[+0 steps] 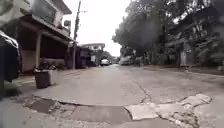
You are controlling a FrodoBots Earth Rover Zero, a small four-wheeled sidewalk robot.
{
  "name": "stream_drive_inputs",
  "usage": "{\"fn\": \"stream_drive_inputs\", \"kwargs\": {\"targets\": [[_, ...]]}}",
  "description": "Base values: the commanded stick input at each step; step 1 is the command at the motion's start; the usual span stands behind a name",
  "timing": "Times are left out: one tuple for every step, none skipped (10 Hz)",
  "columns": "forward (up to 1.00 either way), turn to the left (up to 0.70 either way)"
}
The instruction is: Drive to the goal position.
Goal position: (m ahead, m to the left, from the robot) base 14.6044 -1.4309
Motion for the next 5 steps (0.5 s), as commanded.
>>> {"fn": "stream_drive_inputs", "kwargs": {"targets": [[1.00,0.27],[1.00,0.27],[1.00,0.27],[1.00,0.00],[1.00,0.00]]}}
